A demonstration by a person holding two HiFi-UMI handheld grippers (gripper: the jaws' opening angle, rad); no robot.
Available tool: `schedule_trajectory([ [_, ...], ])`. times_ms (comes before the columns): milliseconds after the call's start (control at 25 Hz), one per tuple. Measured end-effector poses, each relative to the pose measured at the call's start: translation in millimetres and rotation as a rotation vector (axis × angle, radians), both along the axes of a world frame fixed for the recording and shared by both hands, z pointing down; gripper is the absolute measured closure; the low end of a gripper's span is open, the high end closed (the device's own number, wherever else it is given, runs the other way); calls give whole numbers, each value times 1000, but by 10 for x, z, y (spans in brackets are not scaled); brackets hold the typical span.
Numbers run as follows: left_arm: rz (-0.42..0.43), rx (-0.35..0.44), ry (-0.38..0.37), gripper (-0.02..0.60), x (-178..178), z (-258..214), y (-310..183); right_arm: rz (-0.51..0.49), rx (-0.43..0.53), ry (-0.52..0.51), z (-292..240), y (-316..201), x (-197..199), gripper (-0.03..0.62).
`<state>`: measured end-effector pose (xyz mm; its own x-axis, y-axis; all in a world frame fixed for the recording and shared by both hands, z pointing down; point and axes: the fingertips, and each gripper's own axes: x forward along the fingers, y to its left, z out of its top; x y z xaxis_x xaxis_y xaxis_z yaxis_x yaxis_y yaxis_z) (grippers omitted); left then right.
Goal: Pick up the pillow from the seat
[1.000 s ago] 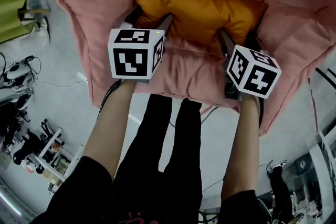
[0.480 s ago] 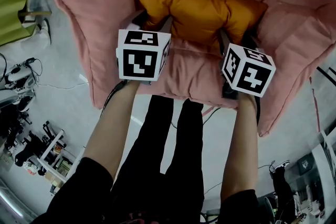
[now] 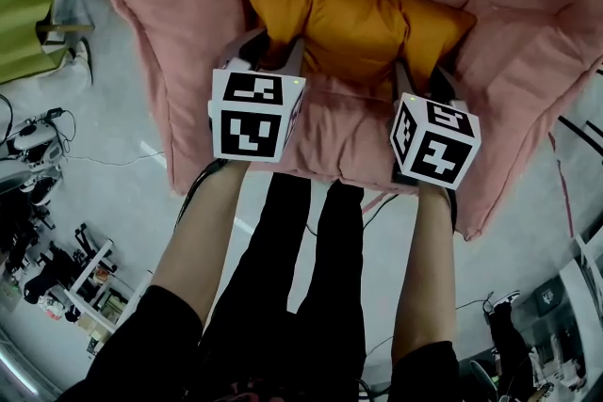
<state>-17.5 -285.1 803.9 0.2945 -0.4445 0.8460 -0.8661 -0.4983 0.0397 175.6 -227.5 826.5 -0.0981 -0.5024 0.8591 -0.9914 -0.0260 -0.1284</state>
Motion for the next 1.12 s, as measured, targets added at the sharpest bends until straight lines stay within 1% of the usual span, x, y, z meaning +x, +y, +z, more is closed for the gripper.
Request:
schedule_trajectory([
  [440, 2, 42, 21, 425, -9, -295, 96, 26, 46, 28, -314, 137, 11, 376],
  [720, -6, 80, 42, 425, -68, -516, 101, 26, 97, 52, -560, 125, -29, 375],
  [920, -6, 120, 49, 425, -105, -789, 76, 34, 137, 52, -798, 107, -69, 376],
  [1120, -9, 165, 74, 426, -133, -1102, 76, 40, 185, 66, -1113, 104, -87, 375],
])
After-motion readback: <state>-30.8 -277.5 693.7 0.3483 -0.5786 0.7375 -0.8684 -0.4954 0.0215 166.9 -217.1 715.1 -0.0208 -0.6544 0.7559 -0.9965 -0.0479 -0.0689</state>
